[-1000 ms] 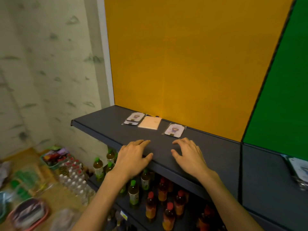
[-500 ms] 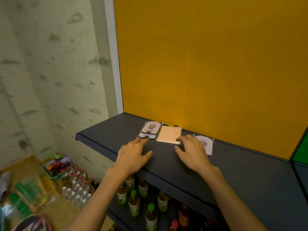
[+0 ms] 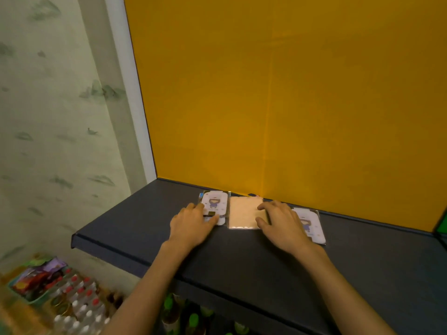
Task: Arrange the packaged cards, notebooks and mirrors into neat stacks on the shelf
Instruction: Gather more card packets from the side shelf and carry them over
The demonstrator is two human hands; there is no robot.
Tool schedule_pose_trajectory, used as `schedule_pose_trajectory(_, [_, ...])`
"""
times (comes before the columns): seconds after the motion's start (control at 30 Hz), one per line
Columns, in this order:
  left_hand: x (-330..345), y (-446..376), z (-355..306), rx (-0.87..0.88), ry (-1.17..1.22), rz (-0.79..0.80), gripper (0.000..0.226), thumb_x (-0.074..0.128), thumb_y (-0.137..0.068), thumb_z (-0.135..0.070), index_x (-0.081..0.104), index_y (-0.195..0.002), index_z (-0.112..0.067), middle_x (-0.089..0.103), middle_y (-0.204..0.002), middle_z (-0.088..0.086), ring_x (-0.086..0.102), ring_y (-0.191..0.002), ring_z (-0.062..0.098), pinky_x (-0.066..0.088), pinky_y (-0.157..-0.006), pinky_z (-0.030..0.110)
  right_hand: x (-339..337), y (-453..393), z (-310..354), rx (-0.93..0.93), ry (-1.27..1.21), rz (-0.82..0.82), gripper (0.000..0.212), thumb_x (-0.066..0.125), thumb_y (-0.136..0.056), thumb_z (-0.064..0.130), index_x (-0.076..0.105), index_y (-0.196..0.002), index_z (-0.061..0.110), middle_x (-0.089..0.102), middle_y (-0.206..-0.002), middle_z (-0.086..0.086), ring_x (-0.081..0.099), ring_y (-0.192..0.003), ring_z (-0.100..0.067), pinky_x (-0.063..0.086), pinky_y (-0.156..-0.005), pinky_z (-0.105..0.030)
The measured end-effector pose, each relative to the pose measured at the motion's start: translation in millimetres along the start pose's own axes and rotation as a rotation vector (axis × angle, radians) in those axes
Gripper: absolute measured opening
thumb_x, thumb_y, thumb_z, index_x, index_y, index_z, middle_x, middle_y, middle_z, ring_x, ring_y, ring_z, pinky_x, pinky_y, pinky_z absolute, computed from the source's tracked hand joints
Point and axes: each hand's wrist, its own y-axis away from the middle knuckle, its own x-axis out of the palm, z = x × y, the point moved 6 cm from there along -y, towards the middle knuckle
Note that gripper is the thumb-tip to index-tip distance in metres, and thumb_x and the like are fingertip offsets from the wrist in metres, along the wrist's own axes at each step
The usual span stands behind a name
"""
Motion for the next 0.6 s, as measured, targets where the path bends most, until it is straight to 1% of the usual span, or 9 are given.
schedule_pose_trajectory(0.1, [8,-20,1,-0.056,0.013,-0.02,0.081,0.039,-0.081,-0.083,0.06,-0.125,-0.018,0.06,-0.119,0.007,0.059,-0.107,0.025,0.051,-0.086,0.039,0,-3,-2,0.05,0.02,0.008,0.041,0.054,-0.097,0.04,0.052,-0.136,0.027,0.051,-0.141,0.001,0.044,-0.13,-0.018,0.041,-0.106,-0.038])
schedule_pose_trajectory(0.2, [15,-35,2,-0.121,0.004,0.022,0.097,0.041,-0.069,-0.092,0.059,-0.129,-0.018,0.058,-0.127,0.011,0.056,-0.116,0.028,0.045,-0.094,0.043,-1,-3,-5,0.095,0.036,0.008,0.04,0.053,-0.098,0.04,0.053,-0.136,0.026,0.051,-0.139,0.001,0.045,-0.127,-0.018,0.041,-0.104,-0.037])
schedule_pose_trajectory(0.27, [21,-42,4,-0.144,-0.016,0.07,0.104,0.045,-0.064,-0.094,0.055,-0.134,-0.018,0.053,-0.135,0.013,0.051,-0.123,0.03,0.039,-0.101,0.046,0,-2,-5,0.113,0.043,0.011,0.04,0.053,-0.097,0.04,0.053,-0.134,0.025,0.052,-0.137,0.0,0.047,-0.125,-0.019,0.041,-0.102,-0.038])
schedule_pose_trajectory(0.37, [24,-50,10,-0.148,0.013,0.095,0.101,0.053,-0.064,-0.09,0.055,-0.135,-0.018,0.05,-0.137,0.013,0.049,-0.126,0.03,0.036,-0.104,0.048,5,-1,-4,0.142,0.051,0.012,0.039,0.052,-0.097,0.039,0.053,-0.134,0.025,0.052,-0.137,-0.001,0.047,-0.125,-0.019,0.042,-0.101,-0.038])
schedule_pose_trajectory(0.47, [24,-56,18,-0.149,0.104,0.125,0.095,0.062,-0.064,-0.084,0.055,-0.133,-0.02,0.05,-0.135,0.013,0.048,-0.126,0.03,0.036,-0.104,0.047,13,-1,1,0.159,0.064,0.024,0.04,0.052,-0.097,0.039,0.053,-0.134,0.026,0.051,-0.139,-0.001,0.047,-0.126,-0.02,0.042,-0.101,-0.039])
schedule_pose_trajectory(0.53, [25,-61,27,-0.169,0.211,0.169,0.089,0.07,-0.063,-0.078,0.057,-0.129,-0.019,0.051,-0.132,0.012,0.05,-0.123,0.03,0.041,-0.102,0.045,18,-3,7,0.165,0.069,0.034,0.04,0.052,-0.097,0.039,0.053,-0.135,0.026,0.05,-0.14,-0.002,0.046,-0.127,-0.021,0.042,-0.101,-0.038])
schedule_pose_trajectory(0.6, [27,-65,39,-0.218,0.317,0.237,0.083,0.078,-0.058,-0.071,0.061,-0.116,-0.016,0.056,-0.121,0.01,0.057,-0.113,0.028,0.049,-0.095,0.041,23,-6,14,0.168,0.077,0.036,0.041,0.052,-0.097,0.039,0.053,-0.135,0.025,0.05,-0.14,-0.003,0.046,-0.127,-0.022,0.042,-0.102,-0.038])
